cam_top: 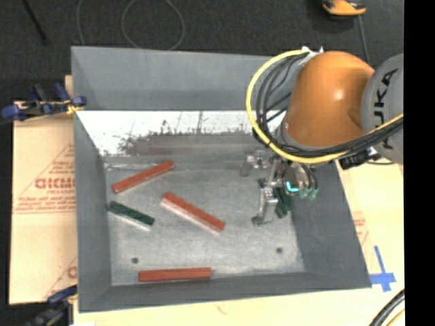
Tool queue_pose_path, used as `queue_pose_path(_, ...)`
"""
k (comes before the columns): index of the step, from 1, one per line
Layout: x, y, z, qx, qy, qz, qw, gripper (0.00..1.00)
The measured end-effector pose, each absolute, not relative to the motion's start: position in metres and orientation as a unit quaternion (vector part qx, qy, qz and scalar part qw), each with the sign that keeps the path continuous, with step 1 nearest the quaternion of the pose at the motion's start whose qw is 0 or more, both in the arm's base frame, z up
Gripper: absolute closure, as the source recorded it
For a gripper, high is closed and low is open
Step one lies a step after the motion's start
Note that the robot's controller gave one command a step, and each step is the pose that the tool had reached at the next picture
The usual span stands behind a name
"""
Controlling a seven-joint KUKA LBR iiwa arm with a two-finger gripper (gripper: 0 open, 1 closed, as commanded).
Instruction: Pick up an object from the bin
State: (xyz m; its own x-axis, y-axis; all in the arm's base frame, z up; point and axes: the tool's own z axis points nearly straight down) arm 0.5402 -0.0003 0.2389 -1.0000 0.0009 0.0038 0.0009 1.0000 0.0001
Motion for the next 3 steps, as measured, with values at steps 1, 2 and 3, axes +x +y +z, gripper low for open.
queue_pose_path(1,0.548,0.045,0.084,-0.015,-1.000,-0.001,0.002,0.00)
queue_pose_path(2,0.571,0.061,0.070,-0.019,-1.000,-0.001,-0.002,0.00)
queue_pose_path(3,0.571,0.060,0.071,-0.020,-1.000,-0.001,-0.002,1.00)
